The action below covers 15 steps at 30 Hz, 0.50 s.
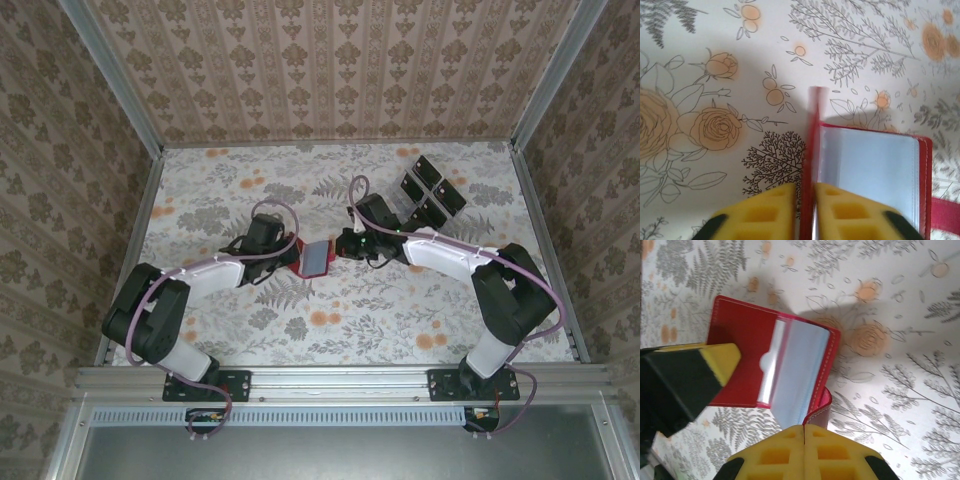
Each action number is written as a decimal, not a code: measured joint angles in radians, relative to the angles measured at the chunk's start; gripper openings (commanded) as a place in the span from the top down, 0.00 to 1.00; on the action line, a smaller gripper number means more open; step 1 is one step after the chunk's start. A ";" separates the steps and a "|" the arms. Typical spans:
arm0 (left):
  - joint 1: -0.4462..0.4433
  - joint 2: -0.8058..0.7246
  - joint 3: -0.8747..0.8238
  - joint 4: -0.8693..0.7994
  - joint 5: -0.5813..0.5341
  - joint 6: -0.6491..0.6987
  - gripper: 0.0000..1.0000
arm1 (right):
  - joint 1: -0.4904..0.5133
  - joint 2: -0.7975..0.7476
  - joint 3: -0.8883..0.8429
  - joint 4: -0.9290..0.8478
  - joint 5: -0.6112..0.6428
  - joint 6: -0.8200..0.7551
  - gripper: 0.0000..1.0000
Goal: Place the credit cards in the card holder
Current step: Open the card holder at the center of the table.
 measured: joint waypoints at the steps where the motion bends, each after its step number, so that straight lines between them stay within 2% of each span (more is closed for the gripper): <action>1: 0.000 0.000 -0.006 0.011 0.003 -0.003 1.00 | -0.004 0.000 -0.013 0.003 0.000 0.000 1.00; 4: 0.000 -0.003 -0.026 0.035 0.015 -0.012 1.00 | -0.014 0.000 -0.048 0.019 0.001 0.000 1.00; 6: 0.000 -0.013 -0.040 0.047 0.022 -0.019 1.00 | -0.019 0.000 -0.069 0.026 0.005 0.000 0.96; 11: 0.000 -0.071 -0.095 0.075 0.031 -0.047 1.00 | -0.023 0.000 -0.105 0.027 0.013 -0.001 0.80; 15: -0.005 -0.094 -0.124 0.090 0.032 -0.070 1.00 | -0.024 -0.001 -0.117 0.024 0.023 -0.002 0.63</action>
